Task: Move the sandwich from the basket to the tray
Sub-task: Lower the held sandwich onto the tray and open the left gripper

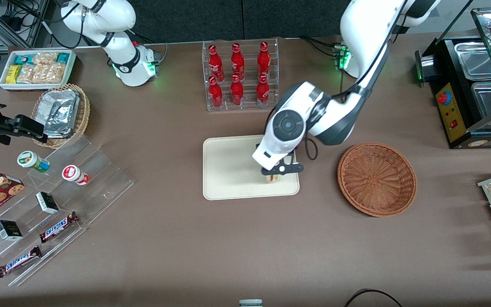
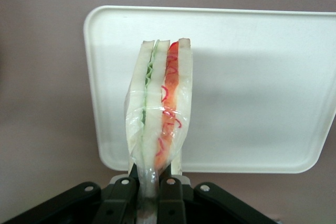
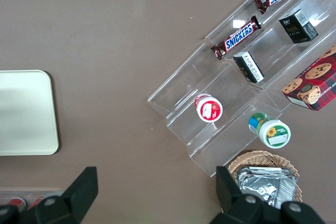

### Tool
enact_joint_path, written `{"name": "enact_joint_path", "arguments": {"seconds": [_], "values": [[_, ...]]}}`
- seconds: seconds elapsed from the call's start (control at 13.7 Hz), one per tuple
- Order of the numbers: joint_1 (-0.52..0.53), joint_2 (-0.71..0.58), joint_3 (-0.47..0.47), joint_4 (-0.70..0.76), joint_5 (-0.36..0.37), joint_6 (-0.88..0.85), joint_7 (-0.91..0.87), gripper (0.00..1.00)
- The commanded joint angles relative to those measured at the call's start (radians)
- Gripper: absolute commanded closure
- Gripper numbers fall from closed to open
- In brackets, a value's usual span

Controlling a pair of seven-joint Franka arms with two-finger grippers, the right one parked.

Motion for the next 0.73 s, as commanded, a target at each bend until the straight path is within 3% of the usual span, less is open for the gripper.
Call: {"name": "enact_joint_path", "arguments": {"seconds": [0.0, 0.66], "values": [[-0.037, 0.055, 0.010, 0.069, 0.002, 0.004, -0.032, 1.00], [-0.097, 0.144, 0.011, 0.069, 0.003, 0.139, -0.039, 1.00]]}}
